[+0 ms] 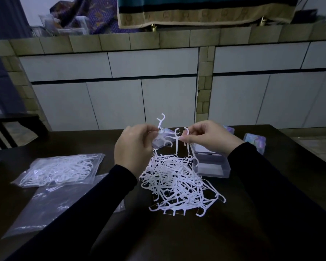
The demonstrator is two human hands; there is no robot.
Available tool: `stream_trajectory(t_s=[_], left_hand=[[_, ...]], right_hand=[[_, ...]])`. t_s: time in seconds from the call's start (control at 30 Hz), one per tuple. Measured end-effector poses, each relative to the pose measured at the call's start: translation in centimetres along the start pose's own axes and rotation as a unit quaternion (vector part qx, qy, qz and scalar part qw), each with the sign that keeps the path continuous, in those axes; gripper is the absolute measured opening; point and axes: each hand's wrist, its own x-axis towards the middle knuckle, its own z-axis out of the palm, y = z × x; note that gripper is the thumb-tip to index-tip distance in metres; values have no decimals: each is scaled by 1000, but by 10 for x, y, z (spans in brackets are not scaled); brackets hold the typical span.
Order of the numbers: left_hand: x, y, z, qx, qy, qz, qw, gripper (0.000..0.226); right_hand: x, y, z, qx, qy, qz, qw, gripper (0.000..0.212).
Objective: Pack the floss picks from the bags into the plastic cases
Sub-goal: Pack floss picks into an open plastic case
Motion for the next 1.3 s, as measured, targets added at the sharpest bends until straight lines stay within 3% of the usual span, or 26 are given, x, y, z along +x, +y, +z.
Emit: stream_trajectory(t_s=[0.3,0.5,0.87,1.3], left_hand=[[7,31,44,-112,24,34,993,9],[-1,35,77,-166,36,28,985,10],[-10,35,93,-189,26,41,981,11],[-17,33,93,-236,8,12,972,16]], right_hand=[[-29,59,-5,109,169,7,980,12],[-39,83,-2,215,252,24,943,6],[-31,98,1,132,186,8,974,7],[-40,105,-13,27,193,32,980,6]])
